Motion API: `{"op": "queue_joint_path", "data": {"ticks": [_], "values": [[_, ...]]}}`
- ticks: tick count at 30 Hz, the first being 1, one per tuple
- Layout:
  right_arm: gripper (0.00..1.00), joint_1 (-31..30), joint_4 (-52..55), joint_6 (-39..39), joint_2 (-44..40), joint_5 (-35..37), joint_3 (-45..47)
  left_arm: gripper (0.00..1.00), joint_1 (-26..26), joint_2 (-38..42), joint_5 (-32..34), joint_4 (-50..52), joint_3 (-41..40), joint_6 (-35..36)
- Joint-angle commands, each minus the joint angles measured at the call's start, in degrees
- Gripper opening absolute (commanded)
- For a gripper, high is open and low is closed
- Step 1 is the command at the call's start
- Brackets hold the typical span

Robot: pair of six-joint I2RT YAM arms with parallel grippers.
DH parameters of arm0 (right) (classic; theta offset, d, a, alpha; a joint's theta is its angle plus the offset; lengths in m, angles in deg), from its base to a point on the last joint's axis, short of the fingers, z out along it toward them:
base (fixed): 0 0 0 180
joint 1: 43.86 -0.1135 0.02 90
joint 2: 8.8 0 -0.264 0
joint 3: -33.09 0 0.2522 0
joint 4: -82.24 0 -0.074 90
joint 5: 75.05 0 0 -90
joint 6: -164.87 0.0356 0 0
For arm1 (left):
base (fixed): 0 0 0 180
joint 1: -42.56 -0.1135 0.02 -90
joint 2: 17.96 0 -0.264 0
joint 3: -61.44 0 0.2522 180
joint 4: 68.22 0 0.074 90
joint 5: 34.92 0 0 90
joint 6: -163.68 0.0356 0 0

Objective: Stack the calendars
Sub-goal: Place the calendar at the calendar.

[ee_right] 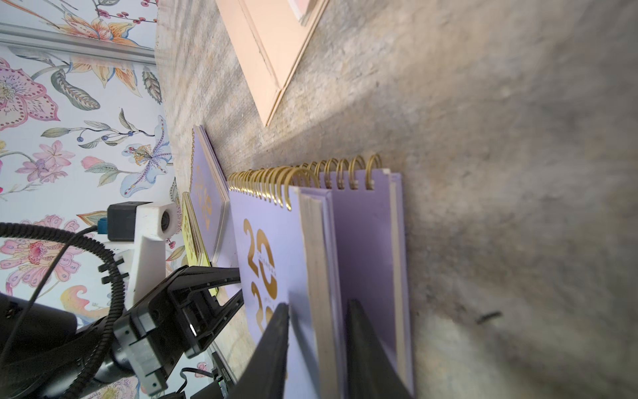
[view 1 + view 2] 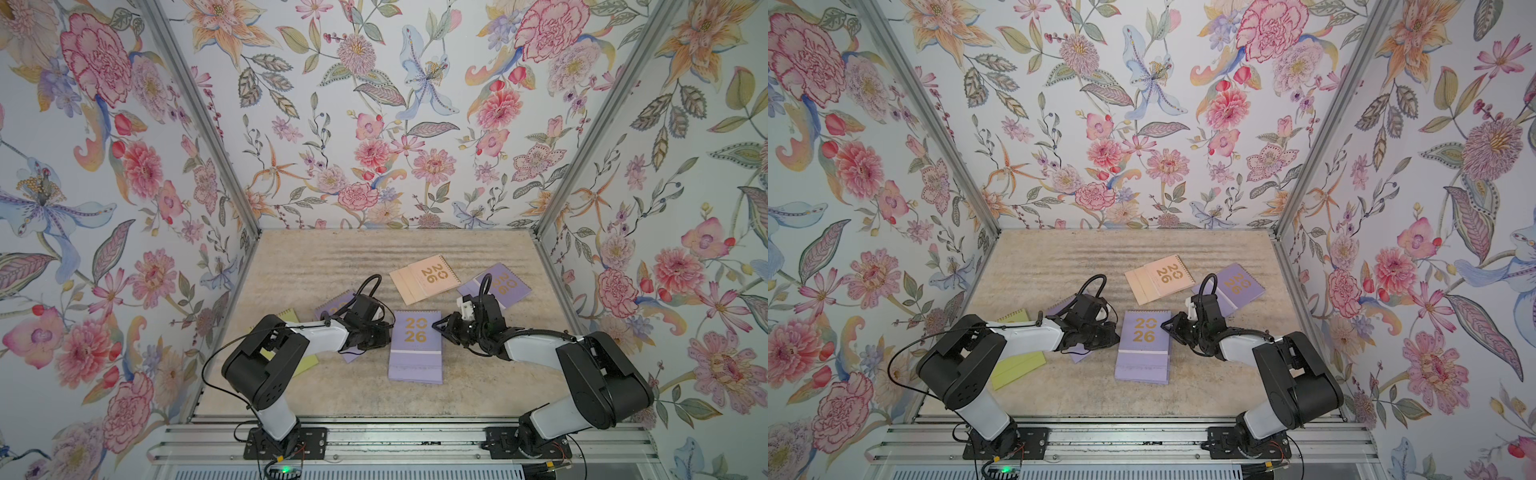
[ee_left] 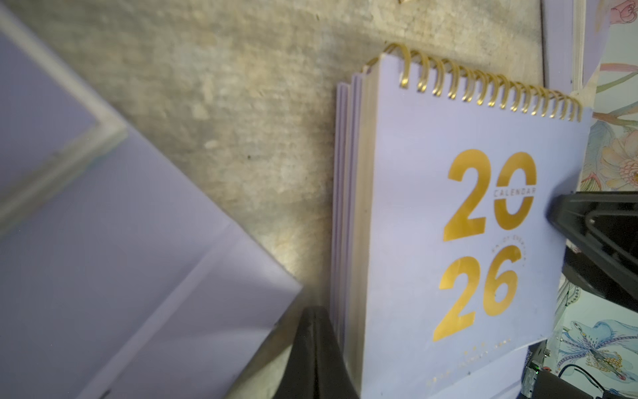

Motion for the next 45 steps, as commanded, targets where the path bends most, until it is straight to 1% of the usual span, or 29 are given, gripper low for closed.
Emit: {"op": "queue_joint_path", "data": {"ticks": [1, 3, 4, 10, 14, 18, 26, 30, 33, 39, 45], "values": [[0.29, 0.79, 1.45, -0.87, -1.0, 0.3, 0.31, 0.0, 0.84, -1.82, 0.12, -0.04, 1.78, -1.18], [0.32, 1.05, 2.93, -1.5, -1.61, 0.7, 0.05, 0.0, 0.81, -2.08, 0.4, 0.34, 2.16, -1.1], [0.35, 1.16, 4.15, -2.09, -1.94, 1.12, -0.17, 0.0, 0.81, -2.17, 0.67, 0.71, 2.44, -0.97], [0.59, 1.69, 9.14, -4.32, -3.69, 2.43, -0.81, 0.0, 0.97, -3.01, 1.41, 2.25, 3.82, -0.57], [0.65, 1.8, 9.96, -4.91, -3.49, 2.49, -1.08, 0.0, 1.21, -3.45, 2.38, 3.68, 4.65, 0.11], [0.67, 1.63, 9.26, -5.04, -2.22, 1.1, -1.52, 0.0, 1.48, -3.92, 2.72, 4.55, 5.52, 0.5], [0.67, -0.11, 7.12, -4.96, 1.26, -2.6, -3.52, 0.0, 1.9, -4.44, 2.87, 5.43, 6.42, 0.74], [0.67, -0.16, 7.7, -4.82, 1.68, -2.1, -3.99, 0.0, 1.94, -4.42, 3.12, 5.76, 6.57, 0.72], [0.68, 0.96, 8.97, -5.14, 0.58, -1.64, -4.04, 0.0, 1.96, -4.12, 3.79, 6.39, 6.81, 0.9], [0.77, 6.96, 15.9, -5.72, -6.47, 1.74, -4.15, 0.0, 1.53, -2.66, 7.02, 10.63, 10.43, 2.42], [0.82, 17.05, 24.8, -6.19, -12.32, 4.43, -5.23, 0.0, 0.45, -2.29, 12.36, 15.73, 16.52, 5.16]]}}
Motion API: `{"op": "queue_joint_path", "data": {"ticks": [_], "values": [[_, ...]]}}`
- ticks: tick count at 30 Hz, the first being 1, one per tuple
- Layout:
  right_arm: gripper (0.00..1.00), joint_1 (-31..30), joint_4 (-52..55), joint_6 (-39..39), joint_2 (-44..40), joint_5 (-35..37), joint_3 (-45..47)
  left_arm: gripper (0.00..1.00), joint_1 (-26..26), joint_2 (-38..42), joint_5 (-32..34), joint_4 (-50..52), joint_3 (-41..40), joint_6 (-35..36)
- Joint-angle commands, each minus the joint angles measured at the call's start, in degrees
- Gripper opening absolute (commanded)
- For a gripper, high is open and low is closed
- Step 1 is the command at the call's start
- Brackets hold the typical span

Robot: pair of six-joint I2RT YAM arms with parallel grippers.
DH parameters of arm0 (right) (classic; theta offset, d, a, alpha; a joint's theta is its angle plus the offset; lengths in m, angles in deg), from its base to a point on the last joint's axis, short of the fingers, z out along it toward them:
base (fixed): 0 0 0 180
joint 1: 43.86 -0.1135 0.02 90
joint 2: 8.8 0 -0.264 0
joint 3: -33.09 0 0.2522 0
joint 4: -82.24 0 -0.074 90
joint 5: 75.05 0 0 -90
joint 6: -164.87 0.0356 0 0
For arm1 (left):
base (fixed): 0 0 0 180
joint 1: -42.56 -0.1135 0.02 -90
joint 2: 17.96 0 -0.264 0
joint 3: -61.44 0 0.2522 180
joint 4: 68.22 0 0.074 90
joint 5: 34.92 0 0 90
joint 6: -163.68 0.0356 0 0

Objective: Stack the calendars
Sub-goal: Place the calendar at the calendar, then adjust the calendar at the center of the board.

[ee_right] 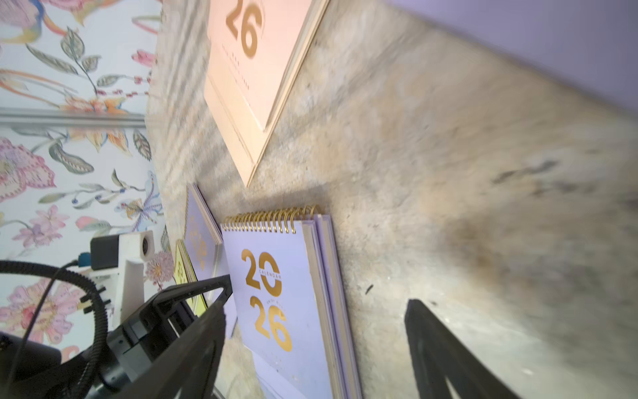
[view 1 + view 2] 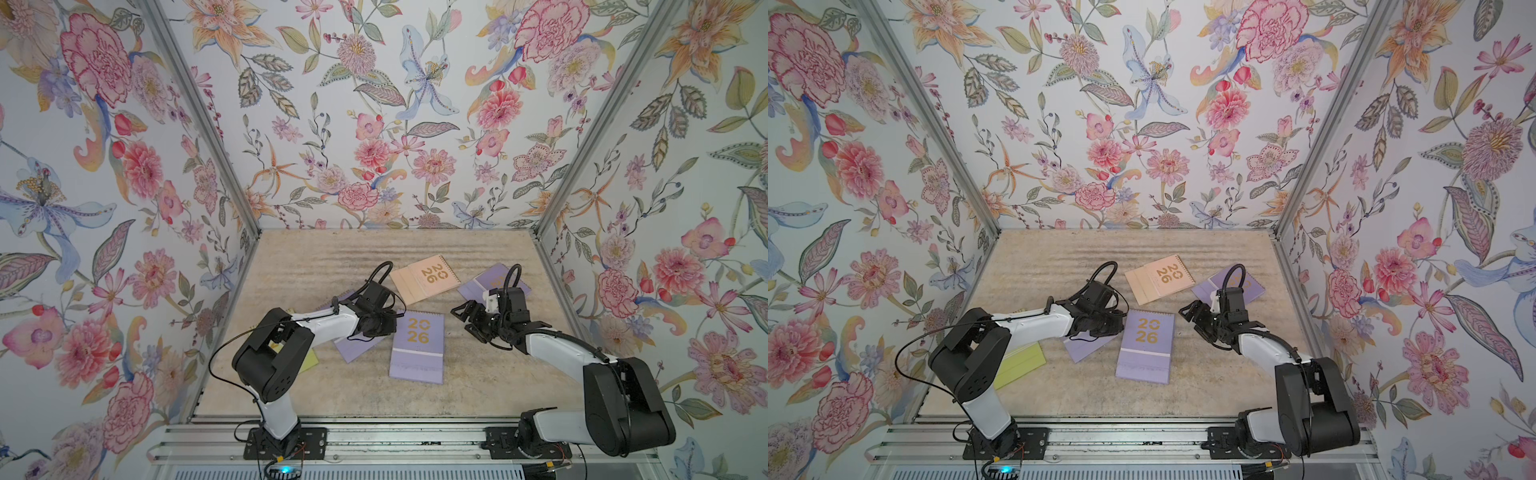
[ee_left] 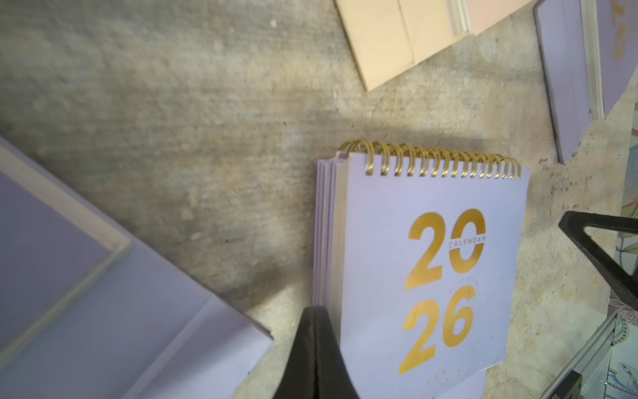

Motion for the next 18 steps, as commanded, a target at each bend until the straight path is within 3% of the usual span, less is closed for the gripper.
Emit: {"op": "queue_joint_path", "data": {"ticks": [1, 11, 18], "values": [[0.82, 5.18, 7.44, -0.55, -2.18, 3.01, -1.34, 0.0, -0.68, 0.6, 4.79, 4.23, 4.34, 2.75], [0.89, 21.28, 10.43, -1.59, 0.6, 5.29, -5.03, 0.0, -1.04, -9.24, 0.59, 4.27, 20.16, 3.63], [0.93, 24.38, 10.44, -4.19, 9.74, 5.53, -11.94, 0.0, -1.02, -21.07, -2.95, 4.32, 37.02, 2.84]]}}
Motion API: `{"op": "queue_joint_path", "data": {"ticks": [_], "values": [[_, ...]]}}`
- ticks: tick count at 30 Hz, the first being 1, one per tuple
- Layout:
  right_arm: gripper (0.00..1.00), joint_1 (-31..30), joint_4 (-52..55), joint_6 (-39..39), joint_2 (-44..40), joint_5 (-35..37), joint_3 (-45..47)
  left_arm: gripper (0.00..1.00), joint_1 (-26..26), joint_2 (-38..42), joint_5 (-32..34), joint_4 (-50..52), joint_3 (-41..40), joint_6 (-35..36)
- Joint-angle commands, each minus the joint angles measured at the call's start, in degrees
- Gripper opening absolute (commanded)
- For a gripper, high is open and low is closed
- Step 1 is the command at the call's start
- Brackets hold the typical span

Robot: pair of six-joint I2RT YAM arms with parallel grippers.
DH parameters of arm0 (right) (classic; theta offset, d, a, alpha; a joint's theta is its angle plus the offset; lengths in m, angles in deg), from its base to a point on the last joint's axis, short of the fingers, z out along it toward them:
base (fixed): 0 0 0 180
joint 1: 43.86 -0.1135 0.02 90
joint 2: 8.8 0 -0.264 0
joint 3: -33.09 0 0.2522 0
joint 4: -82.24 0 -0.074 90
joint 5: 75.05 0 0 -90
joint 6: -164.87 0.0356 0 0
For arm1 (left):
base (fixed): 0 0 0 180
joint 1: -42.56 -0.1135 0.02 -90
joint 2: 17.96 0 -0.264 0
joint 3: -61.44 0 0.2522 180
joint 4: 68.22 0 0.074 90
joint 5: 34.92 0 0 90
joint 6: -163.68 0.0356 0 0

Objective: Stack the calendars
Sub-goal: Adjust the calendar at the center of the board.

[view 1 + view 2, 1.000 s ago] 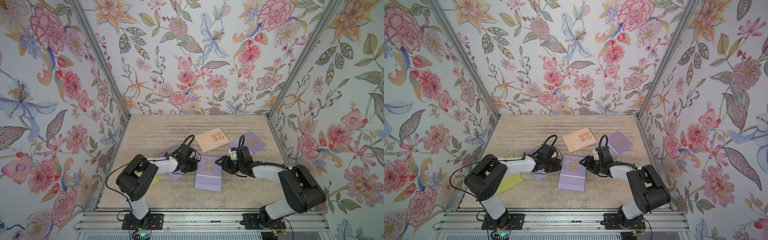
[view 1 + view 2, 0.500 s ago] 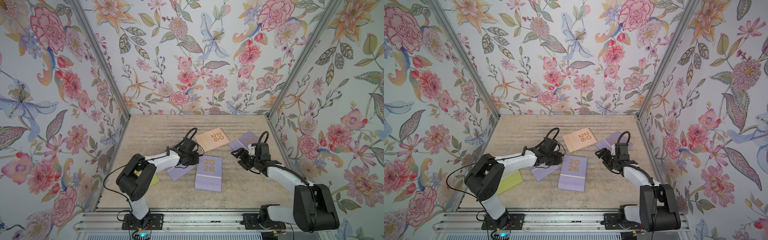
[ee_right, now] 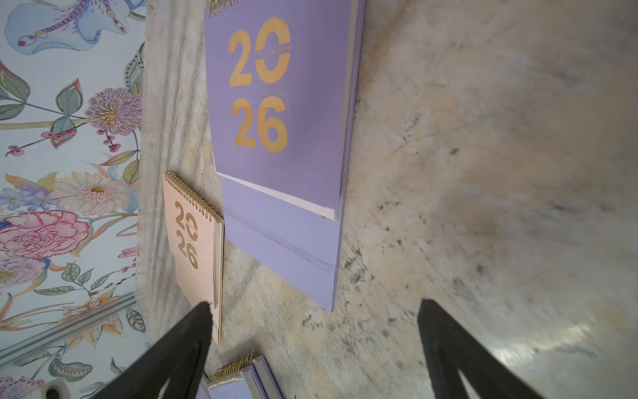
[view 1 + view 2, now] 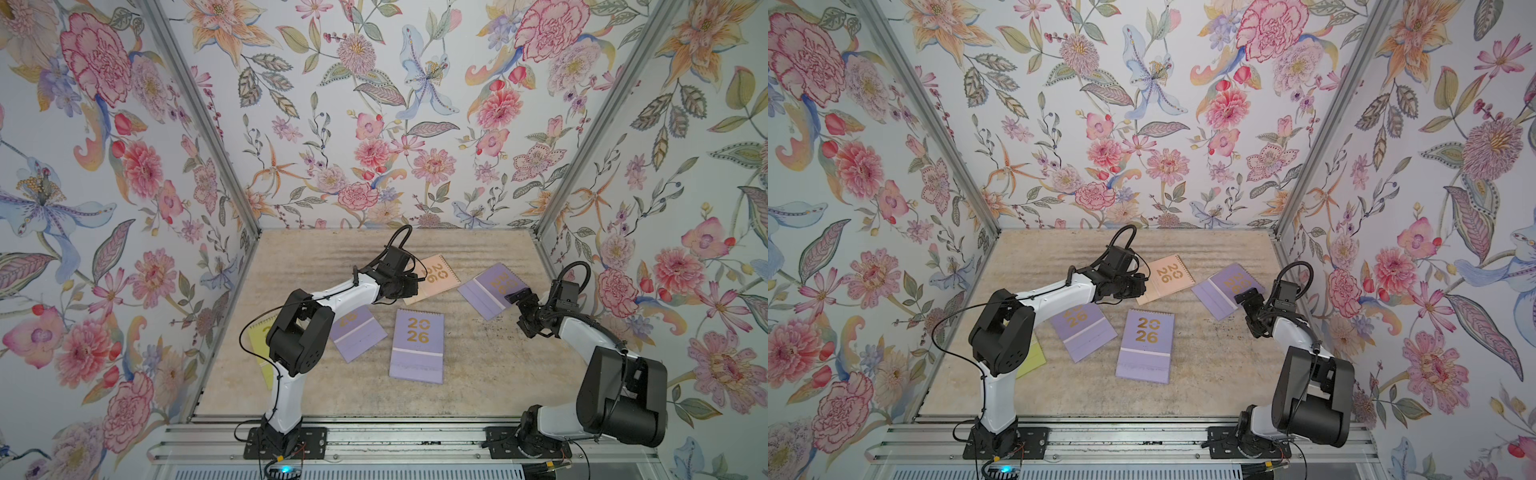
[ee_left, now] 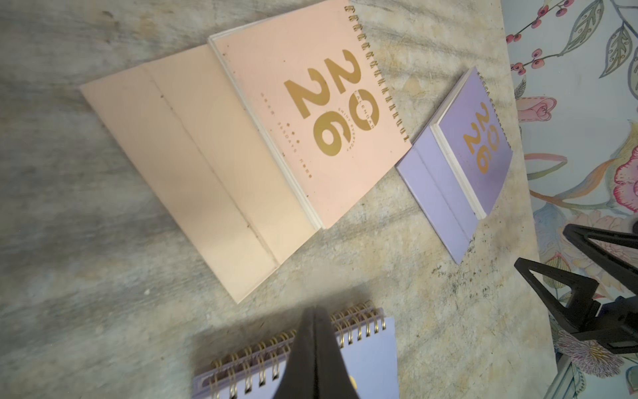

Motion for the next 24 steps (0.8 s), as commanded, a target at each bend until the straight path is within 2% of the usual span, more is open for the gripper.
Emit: {"op": "queue_joint_path", "data": {"ticks": [1, 13, 16, 24], "values": [[0.93, 0.9, 1.37, -2.27, 4.09, 0.72, -3.73, 0.0, -0.34, -6.03, -2.78, 0.85, 8.86, 0.14], [0.97, 3.4, 1.37, -5.16, 18.21, -1.39, -14.62, 0.0, 0.21, -30.27, -7.09, 5.39, 45.38, -4.34], [0.98, 3.5, 2.54, -6.38, 21.68, -2.45, -17.69, 0.0, 0.47, -33.84, -8.15, 1.35, 48.09, -7.91], [1.0, 3.24, 5.35, -10.9, 29.58, -7.46, -24.66, 0.0, 1.59, -39.61, -9.97, -11.6, 48.97, -16.67]]}}
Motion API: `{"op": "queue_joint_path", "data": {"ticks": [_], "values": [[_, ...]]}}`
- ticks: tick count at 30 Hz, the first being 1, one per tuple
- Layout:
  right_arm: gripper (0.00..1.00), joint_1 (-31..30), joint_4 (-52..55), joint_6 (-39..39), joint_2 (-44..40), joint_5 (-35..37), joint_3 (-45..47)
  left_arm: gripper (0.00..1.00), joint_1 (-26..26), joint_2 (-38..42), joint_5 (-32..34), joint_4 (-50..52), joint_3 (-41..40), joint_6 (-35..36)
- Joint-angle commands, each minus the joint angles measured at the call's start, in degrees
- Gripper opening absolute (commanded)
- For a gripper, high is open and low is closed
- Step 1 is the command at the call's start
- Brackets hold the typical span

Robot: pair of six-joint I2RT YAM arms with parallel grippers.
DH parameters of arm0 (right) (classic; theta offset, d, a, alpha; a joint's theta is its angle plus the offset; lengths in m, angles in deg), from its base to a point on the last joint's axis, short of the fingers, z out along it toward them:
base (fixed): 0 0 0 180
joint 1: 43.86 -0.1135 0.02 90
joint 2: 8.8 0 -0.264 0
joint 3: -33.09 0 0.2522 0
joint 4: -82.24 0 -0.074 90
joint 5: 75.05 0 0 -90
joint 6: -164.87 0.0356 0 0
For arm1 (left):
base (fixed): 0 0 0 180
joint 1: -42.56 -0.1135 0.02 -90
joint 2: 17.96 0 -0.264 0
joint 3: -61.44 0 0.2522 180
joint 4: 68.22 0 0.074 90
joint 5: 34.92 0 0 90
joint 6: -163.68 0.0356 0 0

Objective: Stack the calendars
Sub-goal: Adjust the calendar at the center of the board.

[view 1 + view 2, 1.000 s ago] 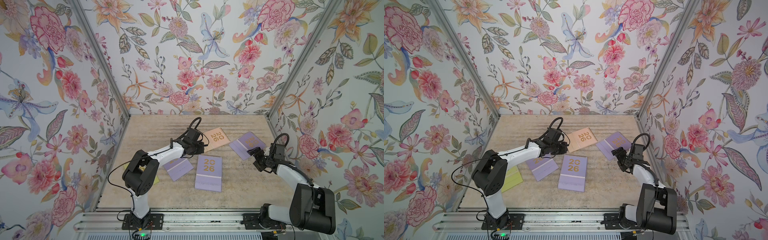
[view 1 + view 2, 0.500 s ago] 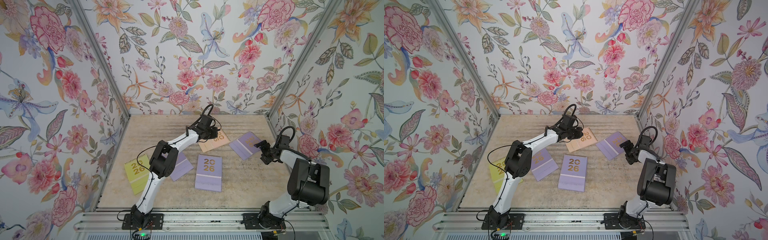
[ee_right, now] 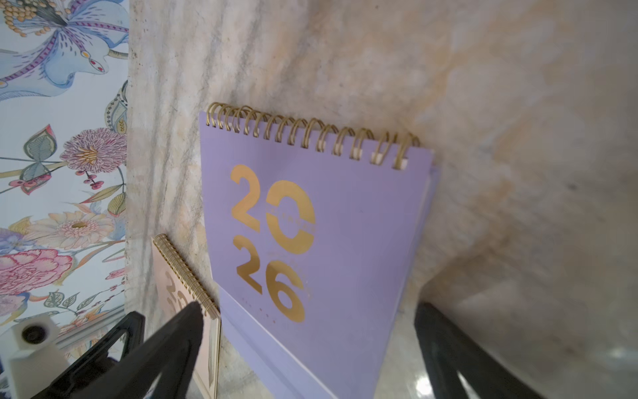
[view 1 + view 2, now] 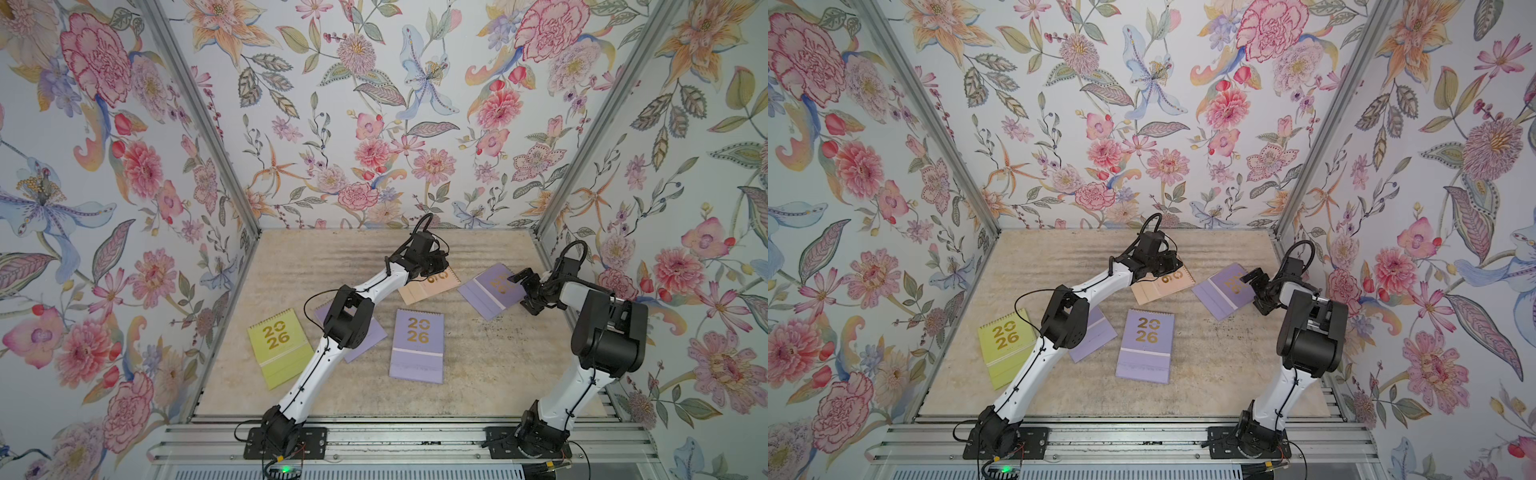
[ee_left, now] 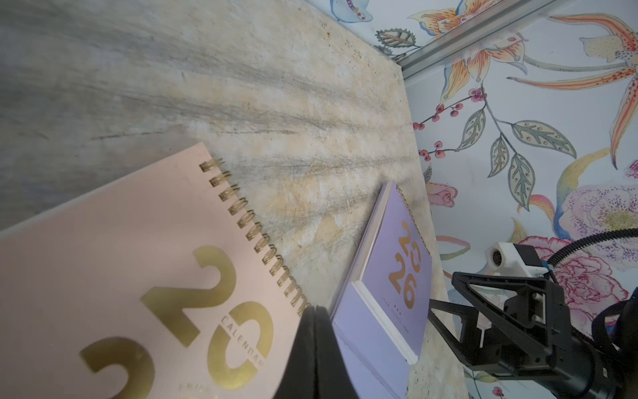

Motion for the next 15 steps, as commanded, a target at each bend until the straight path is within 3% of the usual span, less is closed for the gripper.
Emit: {"op": "queue_joint_path", "data": {"ticks": [1, 15], "values": [[1.0, -0.26, 4.11, -3.65, 4.15, -2.95, -2.09, 0.0, 0.85, -2.44, -1.44, -6.06, 2.14, -5.35], [1.0, -6.45, 10.04, -9.8, 13.2, -11.36, -15.5, 0.0, 0.85, -3.86, -0.67, -8.04, 1.79, -6.76]]}}
